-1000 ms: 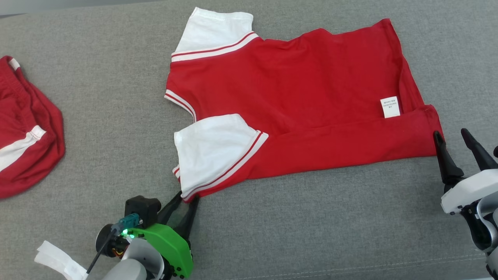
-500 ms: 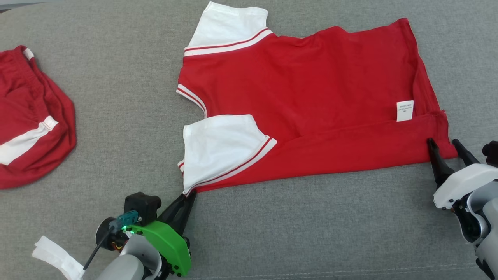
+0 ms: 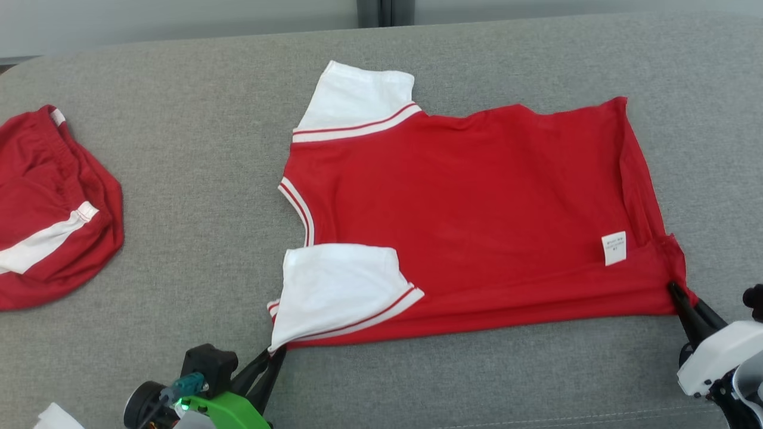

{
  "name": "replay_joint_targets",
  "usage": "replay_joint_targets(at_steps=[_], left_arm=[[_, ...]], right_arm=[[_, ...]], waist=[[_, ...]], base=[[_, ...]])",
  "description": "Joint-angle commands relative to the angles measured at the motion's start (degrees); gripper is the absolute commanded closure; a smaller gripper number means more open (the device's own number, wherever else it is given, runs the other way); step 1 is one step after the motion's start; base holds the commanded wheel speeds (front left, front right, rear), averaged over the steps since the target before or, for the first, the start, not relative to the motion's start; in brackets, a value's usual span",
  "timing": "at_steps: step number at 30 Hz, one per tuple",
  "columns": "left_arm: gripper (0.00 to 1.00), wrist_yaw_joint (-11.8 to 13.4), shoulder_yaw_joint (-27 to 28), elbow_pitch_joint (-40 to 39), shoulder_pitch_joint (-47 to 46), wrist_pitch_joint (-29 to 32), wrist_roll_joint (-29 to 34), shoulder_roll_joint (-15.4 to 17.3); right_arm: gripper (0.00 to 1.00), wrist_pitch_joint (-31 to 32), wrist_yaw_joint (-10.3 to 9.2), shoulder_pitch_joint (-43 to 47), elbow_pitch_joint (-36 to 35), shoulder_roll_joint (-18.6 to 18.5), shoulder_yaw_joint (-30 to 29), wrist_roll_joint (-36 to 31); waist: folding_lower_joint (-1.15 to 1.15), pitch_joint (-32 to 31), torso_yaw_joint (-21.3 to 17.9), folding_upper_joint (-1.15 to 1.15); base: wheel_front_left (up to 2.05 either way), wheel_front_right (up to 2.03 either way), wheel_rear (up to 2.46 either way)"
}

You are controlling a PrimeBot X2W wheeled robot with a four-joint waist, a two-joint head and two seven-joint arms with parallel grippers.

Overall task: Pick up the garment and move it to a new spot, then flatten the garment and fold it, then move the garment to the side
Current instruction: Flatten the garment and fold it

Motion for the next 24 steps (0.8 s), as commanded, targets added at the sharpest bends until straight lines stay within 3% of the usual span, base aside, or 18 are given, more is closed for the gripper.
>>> replay_joint_targets(at_steps=[1,8,9,10,11,12,20,24], left_arm=[[1.0,1.4,0.2,-0.8,1.5,0.6,0.8,1.4],[1.0,4.6,-0.5,-5.2,5.9,2.9,-0.1,2.3],[1.0,4.9,-1.0,-5.8,6.4,4.0,-0.6,2.2],[0.9,4.9,-1.1,-6.0,6.5,4.8,-0.8,2.1],[0.54,5.0,-1.3,-6.3,6.5,5.2,-0.9,2.2],[0.0,5.4,-1.4,-6.7,6.6,5.9,-1.0,2.4],[0.0,7.4,0.6,-16.1,4.2,10.3,-1.8,5.5],[0.0,5.2,4.8,-21.3,-5.8,13.3,-0.8,9.2]], right_arm=[[1.0,-0.3,-0.16,1.9,-0.2,-0.7,-0.5,0.5],[1.0,-0.3,-0.18,6.7,-1.5,0.5,-2.3,-0.4],[0.35,-0.4,-0.18,7.2,-1.3,1.0,-3.4,-0.8],[0.0,-0.5,-0.18,7.4,-1.1,1.2,-4.1,-1.4],[0.0,-0.6,-0.16,7.5,-0.9,1.3,-4.6,-2.1],[0.0,-0.8,-0.14,7.5,-1.0,1.6,-5.3,-2.8],[0.0,-1.9,-0.13,5.2,-7.0,1.7,-11.6,-12.5],[0.0,-1.9,-0.13,3.2,-12.7,5.2,-16.5,-19.1]], waist=[[0.0,-1.5,-1.2,0.0],[0.0,-2.9,-1.9,0.0],[0.0,-3.1,-1.8,0.0],[0.0,-3.1,-1.8,0.0],[0.0,-3.1,-1.7,0.0],[0.0,-3.1,-1.6,0.0],[0.0,-1.3,-1.9,0.0],[0.0,1.9,-1.2,0.0]], base=[[0.0,0.0,0.0],[0.0,0.0,0.0],[0.0,0.0,0.0],[0.0,0.0,0.0],[0.0,0.0,0.0],[0.0,0.0,0.0],[0.0,0.0,0.0],[0.0,0.0,0.0]])
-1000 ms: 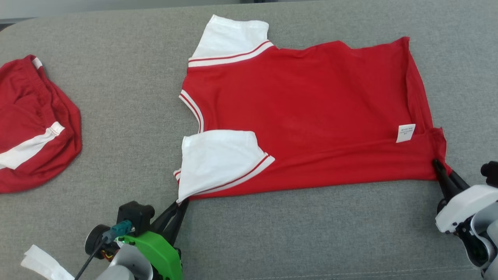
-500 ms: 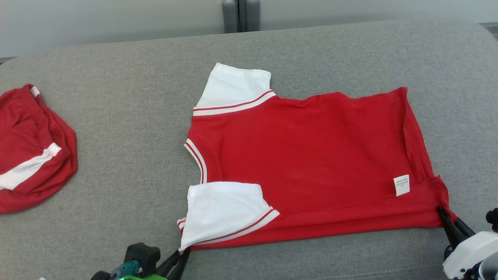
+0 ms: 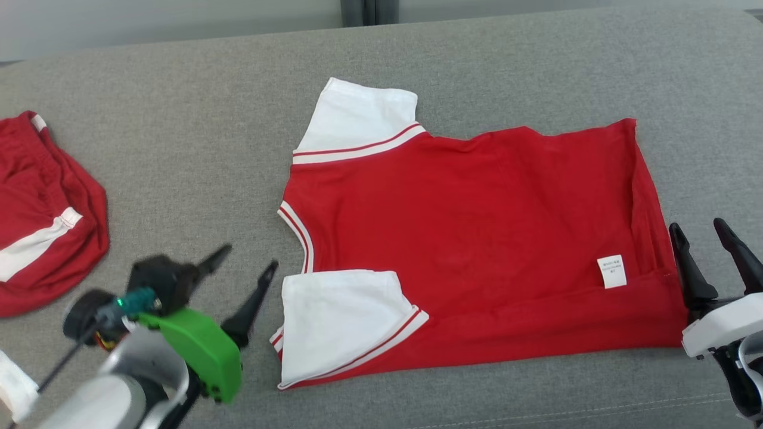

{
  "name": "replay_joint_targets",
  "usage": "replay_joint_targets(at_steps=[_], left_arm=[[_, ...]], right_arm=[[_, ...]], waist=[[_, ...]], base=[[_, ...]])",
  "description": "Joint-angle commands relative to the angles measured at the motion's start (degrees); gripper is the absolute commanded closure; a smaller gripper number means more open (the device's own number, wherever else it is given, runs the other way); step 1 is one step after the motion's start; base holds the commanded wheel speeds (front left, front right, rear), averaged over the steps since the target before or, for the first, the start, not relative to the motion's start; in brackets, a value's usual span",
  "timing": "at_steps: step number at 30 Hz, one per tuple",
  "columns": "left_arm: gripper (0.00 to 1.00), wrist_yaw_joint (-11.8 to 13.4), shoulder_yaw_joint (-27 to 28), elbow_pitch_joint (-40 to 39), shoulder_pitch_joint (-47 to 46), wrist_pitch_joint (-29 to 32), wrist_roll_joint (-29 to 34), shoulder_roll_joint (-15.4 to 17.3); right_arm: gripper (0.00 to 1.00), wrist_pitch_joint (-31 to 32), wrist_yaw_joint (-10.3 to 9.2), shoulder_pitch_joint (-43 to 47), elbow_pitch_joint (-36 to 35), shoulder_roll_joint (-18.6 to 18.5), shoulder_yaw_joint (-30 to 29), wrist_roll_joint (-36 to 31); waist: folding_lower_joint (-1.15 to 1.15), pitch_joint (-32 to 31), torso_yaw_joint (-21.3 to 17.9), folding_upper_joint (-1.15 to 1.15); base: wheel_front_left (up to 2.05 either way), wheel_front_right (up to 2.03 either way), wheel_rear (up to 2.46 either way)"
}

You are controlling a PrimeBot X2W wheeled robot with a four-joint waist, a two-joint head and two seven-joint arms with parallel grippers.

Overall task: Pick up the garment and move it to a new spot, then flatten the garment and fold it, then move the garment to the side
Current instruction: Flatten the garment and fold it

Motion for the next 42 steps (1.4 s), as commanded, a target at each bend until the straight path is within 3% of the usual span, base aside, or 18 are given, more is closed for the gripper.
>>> replay_joint_targets(at_steps=[1,5,10,18,28,39,41,42], left_arm=[[0.0,-1.3,1.1,-0.3,-4.5,1.2,-0.1,0.6],[0.0,-5.7,3.4,2.2,-18.9,6.4,-0.7,0.7],[0.0,-10.1,4.0,11.0,-36.4,14.2,-4.7,-4.0],[0.0,-14.0,-0.2,29.0,-54.7,22.0,-3.2,-10.3],[0.0,-15.9,-3.4,42.9,-63.1,22.2,-2.3,-12.8],[0.0,-16.5,-6.6,48.8,-66.2,19.8,-3.6,-12.5],[0.23,-16.5,-7.3,49.5,-66.7,19.4,-3.2,-12.2],[0.43,-16.5,-7.6,49.8,-66.8,19.1,-3.2,-12.2]], right_arm=[[0.0,-0.1,-0.09,-0.7,-0.9,0.8,-0.4,-1.3],[0.0,-0.2,-0.09,-3.0,-3.4,1.9,-0.5,-3.7],[0.0,-0.2,-0.09,-6.8,-5.7,2.2,-0.5,-4.9],[0.0,-0.2,-0.09,-11.8,-8.6,3.5,-0.1,-5.5],[0.0,-0.2,-0.09,-13.6,-10.5,6.1,-1.5,-5.4],[0.0,-0.2,-0.09,-13.4,-10.5,7.8,-2.1,-5.7],[0.0,-0.2,-0.09,-13.6,-10.5,7.9,-2.0,-5.7],[0.0,-0.2,-0.09,-13.7,-10.5,8.0,-1.9,-5.6]], waist=[[0.0,2.5,0.7,0.0],[0.0,6.7,1.3,0.0],[0.0,13.0,0.4,0.0],[0.0,20.5,-2.9,0.0],[0.0,25.8,-7.4,0.0],[0.0,27.1,-8.7,0.0],[0.0,27.3,-8.9,0.0],[0.0,27.4,-9.0,0.0]], base=[[0.0,0.0,0.0],[0.0,0.0,0.0],[0.0,0.0,0.0],[0.0,0.0,0.0],[0.0,0.0,0.0],[0.0,0.0,0.0],[0.0,0.0,0.0],[0.0,0.0,0.0]])
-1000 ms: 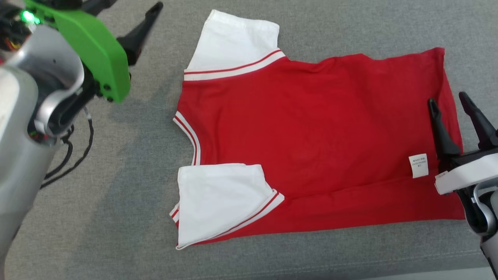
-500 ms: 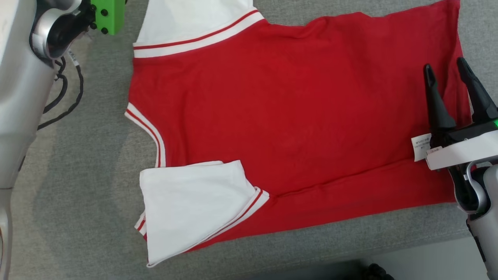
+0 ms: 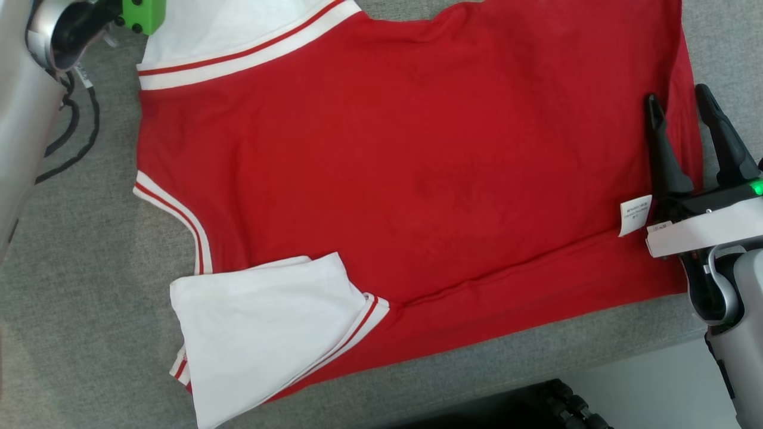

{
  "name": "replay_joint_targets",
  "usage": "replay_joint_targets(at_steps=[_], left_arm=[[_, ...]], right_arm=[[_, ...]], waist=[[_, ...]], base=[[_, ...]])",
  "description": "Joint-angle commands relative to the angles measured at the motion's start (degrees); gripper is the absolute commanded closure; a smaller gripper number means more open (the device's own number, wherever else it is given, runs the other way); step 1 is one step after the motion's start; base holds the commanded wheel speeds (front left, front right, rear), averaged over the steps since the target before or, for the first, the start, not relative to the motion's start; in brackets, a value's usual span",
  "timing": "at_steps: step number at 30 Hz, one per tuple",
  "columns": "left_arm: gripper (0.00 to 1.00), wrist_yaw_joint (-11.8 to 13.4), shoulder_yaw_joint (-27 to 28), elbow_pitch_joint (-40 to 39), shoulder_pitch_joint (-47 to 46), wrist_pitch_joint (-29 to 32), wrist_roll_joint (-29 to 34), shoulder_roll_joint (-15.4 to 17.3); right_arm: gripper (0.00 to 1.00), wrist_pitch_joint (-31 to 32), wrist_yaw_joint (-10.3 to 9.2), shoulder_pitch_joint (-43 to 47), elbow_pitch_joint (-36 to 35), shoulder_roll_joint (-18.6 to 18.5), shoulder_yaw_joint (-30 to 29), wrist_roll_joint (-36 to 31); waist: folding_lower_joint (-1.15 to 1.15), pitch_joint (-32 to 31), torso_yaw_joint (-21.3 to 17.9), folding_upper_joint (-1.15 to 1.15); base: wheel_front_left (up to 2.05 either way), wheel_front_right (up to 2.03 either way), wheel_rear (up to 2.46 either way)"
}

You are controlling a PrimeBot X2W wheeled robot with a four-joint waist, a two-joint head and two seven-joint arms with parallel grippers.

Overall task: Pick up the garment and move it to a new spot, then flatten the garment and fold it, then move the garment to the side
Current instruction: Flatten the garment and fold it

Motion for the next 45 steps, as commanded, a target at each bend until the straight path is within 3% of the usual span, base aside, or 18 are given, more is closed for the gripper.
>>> replay_joint_targets(at_steps=[1,2,3,12,17,27,38,39,40,41,42,43,45], left_arm=[[0.62,-0.1,-0.6,0.5,-0.6,-0.2,-0.2,0.2],[0.88,-0.2,-1.0,0.6,-0.6,0.0,-0.7,0.2],[1.0,-0.2,-1.7,0.5,-0.3,0.5,-1.6,0.2],[1.0,-0.2,-5.7,-2.9,0.0,-2.8,-6.9,1.6],[1.0,-0.2,-7.6,-5.2,-0.1,-5.2,-9.6,2.1],[1.0,-0.2,-11.6,-10.3,-0.5,-7.4,-13.6,2.7],[1.0,-0.2,-14.4,-13.1,-1.7,-8.7,-15.5,3.4],[1.0,-0.2,-14.6,-13.2,-1.7,-8.9,-15.6,3.4],[1.0,-0.2,-14.8,-13.2,-1.8,-9.0,-15.7,3.4],[1.0,-0.2,-15.0,-13.2,-1.9,-9.2,-15.8,3.5],[1.0,-0.2,-15.1,-13.1,-2.1,-9.3,-16.0,3.6],[1.0,-0.2,-15.1,-13.0,-2.1,-9.5,-16.1,3.6],[1.0,-0.2,-15.3,-12.6,-2.1,-9.8,-16.2,3.7]], right_arm=[[0.0,-0.1,-0.09,-0.5,0.1,0.3,0.3,-0.1],[0.0,-0.1,-0.09,-0.5,0.1,0.3,0.3,-0.1],[0.0,-0.1,-0.09,-0.6,0.1,0.2,0.4,0.0],[0.0,0.4,-0.09,-4.8,1.4,-2.5,3.3,7.7],[0.0,8.0,-0.09,-9.7,3.8,-5.6,5.8,14.3],[0.0,25.7,-0.07,-18.3,11.2,-5.9,4.9,22.0],[0.0,31.2,-0.06,-23.6,17.6,-5.5,1.5,22.0],[0.04,31.5,-0.06,-24.0,18.1,-5.4,1.1,22.1],[0.33,31.9,-0.06,-24.3,18.7,-5.4,0.7,22.2],[0.54,32.2,-0.06,-24.6,19.1,-5.3,0.6,22.2],[0.63,32.6,-0.06,-24.8,19.5,-5.2,0.3,22.0],[0.95,32.9,-0.06,-25.0,19.9,-5.1,0.1,22.1],[1.0,33.4,-0.05,-25.4,20.1,-4.9,-0.3,22.6]], waist=[[-0.01,0.1,-0.3,0.0],[-0.01,0.1,-0.3,0.0],[-0.01,0.1,-0.4,0.0],[-0.01,-2.9,0.4,0.0],[-0.01,-5.0,1.8,0.0],[-0.01,-7.3,5.4,0.0],[-0.01,-7.2,7.8,0.0],[-0.01,-7.1,8.0,0.0],[-0.01,-7.1,8.1,0.0],[-0.01,-7.1,8.2,0.0],[-0.01,-7.1,8.3,0.0],[-0.01,-7.1,8.4,0.0],[-0.01,-7.1,8.5,0.0]], base=[[0.0,0.0,0.0],[0.0,0.0,0.0],[0.0,0.0,0.0],[0.0,0.0,0.0],[0.0,0.0,0.0],[0.0,0.0,0.0],[0.0,0.0,0.0],[0.0,0.0,0.0],[0.0,0.0,0.0],[0.0,0.0,0.0],[0.0,0.0,0.0],[0.0,0.0,0.0],[0.0,0.0,0.0]])
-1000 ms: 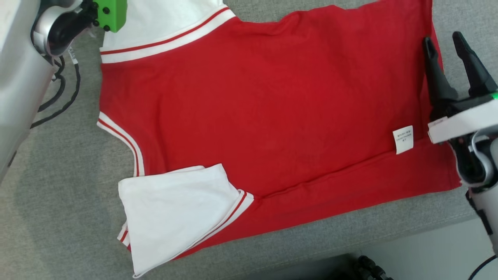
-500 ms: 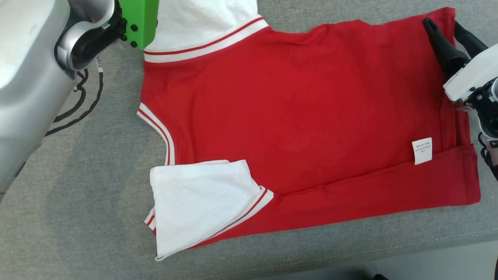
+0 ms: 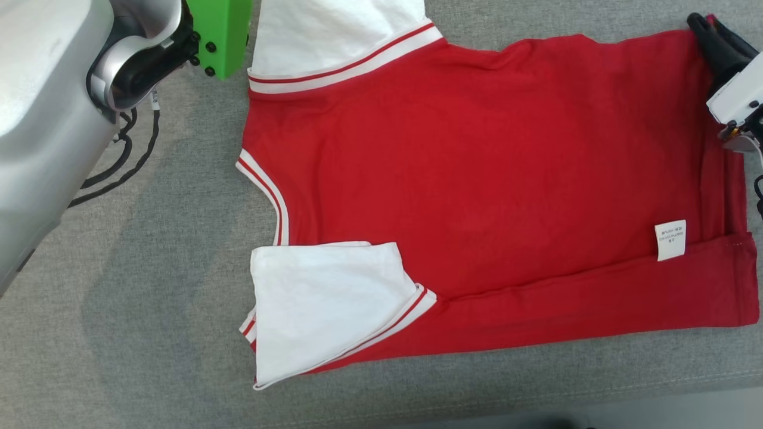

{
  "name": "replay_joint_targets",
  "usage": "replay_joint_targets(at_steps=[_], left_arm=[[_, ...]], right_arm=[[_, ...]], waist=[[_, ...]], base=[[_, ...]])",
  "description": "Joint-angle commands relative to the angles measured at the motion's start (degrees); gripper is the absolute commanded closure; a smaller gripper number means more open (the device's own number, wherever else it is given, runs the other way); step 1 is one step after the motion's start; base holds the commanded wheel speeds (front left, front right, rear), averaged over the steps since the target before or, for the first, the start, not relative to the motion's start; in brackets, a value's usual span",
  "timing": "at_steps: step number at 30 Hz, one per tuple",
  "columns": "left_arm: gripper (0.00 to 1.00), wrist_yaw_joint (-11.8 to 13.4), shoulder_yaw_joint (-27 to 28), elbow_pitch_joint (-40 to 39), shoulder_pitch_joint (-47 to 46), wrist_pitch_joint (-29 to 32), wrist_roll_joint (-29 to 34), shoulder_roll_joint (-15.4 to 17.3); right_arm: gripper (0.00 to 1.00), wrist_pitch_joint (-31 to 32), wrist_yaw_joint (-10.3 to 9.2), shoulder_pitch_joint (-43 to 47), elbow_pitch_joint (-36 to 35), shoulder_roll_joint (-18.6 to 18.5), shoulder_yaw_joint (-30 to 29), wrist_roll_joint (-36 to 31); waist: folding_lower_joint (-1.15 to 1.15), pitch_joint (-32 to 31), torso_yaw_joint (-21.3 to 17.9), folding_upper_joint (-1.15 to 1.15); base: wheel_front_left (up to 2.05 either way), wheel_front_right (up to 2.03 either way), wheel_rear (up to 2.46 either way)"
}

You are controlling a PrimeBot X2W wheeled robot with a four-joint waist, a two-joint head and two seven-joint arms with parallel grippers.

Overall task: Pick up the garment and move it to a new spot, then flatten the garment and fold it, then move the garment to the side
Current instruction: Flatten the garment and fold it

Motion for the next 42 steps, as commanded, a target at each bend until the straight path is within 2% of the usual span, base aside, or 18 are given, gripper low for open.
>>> replay_joint_targets(at_steps=[1,10,14,18,22,26,34,38,42], left_arm=[[1.0,-0.2,-0.1,0.4,-0.8,-0.5,-0.6,0.4],[1.0,-0.2,-0.4,2.3,-2.4,-6.2,1.0,2.0],[1.0,-0.1,-1.8,1.9,-5.1,-12.1,3.8,3.6],[1.0,0.0,-1.8,2.9,-7.5,-20.6,4.6,3.9],[1.0,0.0,-2.3,3.9,-8.5,-26.4,3.2,3.1],[1.0,0.0,-5.4,2.0,-6.8,-26.5,0.4,3.9],[1.0,0.0,-10.7,-6.3,-0.7,-26.8,-4.6,9.4],[1.0,0.0,-11.4,-10.7,3.1,-29.2,-4.3,12.7],[1.0,1.0,-11.6,-16.3,7.9,-31.6,-5.6,15.1]], right_arm=[[1.0,0.2,-0.01,-0.9,0.1,0.2,-0.5,0.4],[1.0,-2.6,-0.01,-2.4,-1.3,-0.7,-1.7,-0.5],[1.0,-5.8,-0.01,-4.5,-1.3,-0.7,-3.3,-0.7],[1.0,-9.6,-0.01,-6.8,-1.8,-0.6,-4.2,-0.8],[1.0,-11.3,-0.01,-7.5,-2.9,-1.6,-3.3,-0.6],[1.0,-10.7,-0.01,-5.3,-4.0,-3.2,-1.6,0.3],[1.0,-10.4,-0.01,1.7,-7.7,-6.8,-0.3,2.4],[1.0,-10.8,-0.01,5.8,-8.6,-7.8,-1.7,3.5],[1.0,-10.8,-0.01,10.3,-10.1,-8.6,-2.9,4.2]], waist=[[0.0,0.0,0.1,0.0],[0.0,-0.2,0.1,0.0],[0.0,0.3,0.1,0.0],[0.0,0.9,0.3,0.0],[0.0,0.8,1.1,0.0],[0.0,0.0,2.0,0.0],[0.0,-3.2,3.9,0.0],[0.0,-5.1,4.7,0.0],[0.0,-6.8,5.5,0.0]], base=[[0.0,0.0,0.0],[0.0,0.0,0.0],[0.0,0.0,0.0],[0.0,0.0,0.0],[0.0,0.0,0.0],[0.0,0.0,0.0],[0.0,0.0,0.0],[0.0,0.0,0.0],[0.0,0.0,0.0]])
